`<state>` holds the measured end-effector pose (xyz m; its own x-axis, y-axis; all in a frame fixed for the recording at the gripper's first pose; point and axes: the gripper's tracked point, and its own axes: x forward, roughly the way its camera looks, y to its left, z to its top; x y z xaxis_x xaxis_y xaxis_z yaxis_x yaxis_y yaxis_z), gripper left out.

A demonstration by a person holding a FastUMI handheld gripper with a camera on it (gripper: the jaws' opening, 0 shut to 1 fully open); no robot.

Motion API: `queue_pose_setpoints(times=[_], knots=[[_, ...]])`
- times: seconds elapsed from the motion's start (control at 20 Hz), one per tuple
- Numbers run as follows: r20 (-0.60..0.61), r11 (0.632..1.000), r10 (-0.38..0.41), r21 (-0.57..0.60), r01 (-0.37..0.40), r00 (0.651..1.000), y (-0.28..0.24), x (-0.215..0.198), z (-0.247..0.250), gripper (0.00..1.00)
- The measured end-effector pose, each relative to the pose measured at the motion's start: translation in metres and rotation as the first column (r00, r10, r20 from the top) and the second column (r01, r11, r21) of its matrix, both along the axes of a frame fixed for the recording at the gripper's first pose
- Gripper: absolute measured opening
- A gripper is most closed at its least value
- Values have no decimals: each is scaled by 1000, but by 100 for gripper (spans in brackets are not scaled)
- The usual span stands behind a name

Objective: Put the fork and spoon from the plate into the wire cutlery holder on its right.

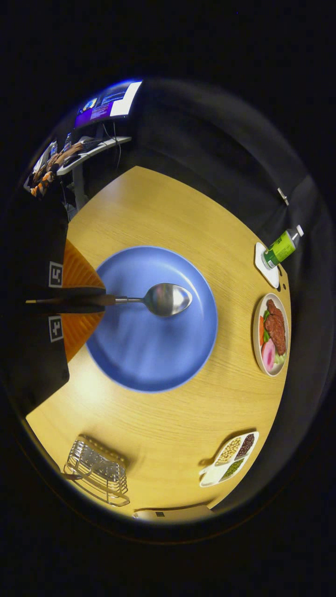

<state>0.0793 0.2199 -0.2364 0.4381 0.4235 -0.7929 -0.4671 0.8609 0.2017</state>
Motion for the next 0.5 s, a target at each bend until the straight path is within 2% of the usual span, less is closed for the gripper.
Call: queue_pose_setpoints(times=[0.25,0.5], knots=[[22,999,-4,-35,5,1000,-71,-19,53,7],[32,993,-65,-99,68,997,-152,-31,90,7]])
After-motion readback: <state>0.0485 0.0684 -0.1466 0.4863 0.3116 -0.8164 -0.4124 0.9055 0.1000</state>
